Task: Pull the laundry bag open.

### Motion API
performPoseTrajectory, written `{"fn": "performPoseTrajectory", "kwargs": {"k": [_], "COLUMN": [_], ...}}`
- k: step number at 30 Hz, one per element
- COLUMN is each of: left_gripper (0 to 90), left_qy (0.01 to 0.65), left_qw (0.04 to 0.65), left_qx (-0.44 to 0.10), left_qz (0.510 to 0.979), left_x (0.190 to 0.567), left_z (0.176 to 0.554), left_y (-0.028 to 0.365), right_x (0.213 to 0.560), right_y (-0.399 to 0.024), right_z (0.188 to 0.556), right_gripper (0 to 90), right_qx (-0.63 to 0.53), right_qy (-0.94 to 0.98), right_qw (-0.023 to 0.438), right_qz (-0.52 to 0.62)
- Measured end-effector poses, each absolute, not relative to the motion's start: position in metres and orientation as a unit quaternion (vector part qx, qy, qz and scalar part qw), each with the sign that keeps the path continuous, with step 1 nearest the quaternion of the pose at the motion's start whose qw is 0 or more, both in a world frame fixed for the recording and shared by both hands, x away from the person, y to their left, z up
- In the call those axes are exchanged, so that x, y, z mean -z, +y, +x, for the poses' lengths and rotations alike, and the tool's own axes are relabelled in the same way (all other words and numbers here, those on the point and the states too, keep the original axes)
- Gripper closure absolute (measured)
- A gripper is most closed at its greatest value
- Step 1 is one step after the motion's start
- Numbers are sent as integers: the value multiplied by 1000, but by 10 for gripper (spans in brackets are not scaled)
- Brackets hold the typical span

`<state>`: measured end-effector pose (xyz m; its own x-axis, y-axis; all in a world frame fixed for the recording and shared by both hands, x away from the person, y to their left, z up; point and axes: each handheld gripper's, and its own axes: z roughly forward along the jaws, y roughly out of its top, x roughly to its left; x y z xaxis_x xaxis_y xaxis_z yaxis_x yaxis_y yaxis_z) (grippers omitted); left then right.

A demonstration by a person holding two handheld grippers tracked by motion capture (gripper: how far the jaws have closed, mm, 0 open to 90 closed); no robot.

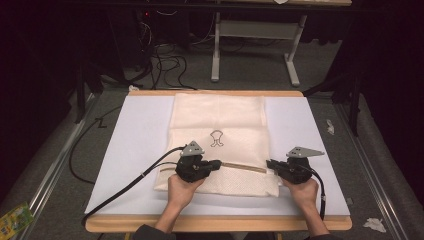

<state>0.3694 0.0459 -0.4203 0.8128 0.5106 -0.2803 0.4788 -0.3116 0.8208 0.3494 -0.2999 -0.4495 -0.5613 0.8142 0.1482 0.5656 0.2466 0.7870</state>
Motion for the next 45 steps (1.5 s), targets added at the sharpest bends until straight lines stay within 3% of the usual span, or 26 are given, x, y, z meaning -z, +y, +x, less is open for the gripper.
{"fn": "performPoseTrajectory", "kwargs": {"k": [45], "left_gripper": [870], "left_qy": [329], "left_qw": [511], "left_qx": [-41], "left_qz": [793], "left_x": [416], "left_z": [369], "left_y": [76], "right_x": [446], "right_y": [-297], "right_z": [357], "right_gripper": [882], "right_qx": [-413], "right_qy": [782], "right_qw": [157], "right_qz": [440]}}
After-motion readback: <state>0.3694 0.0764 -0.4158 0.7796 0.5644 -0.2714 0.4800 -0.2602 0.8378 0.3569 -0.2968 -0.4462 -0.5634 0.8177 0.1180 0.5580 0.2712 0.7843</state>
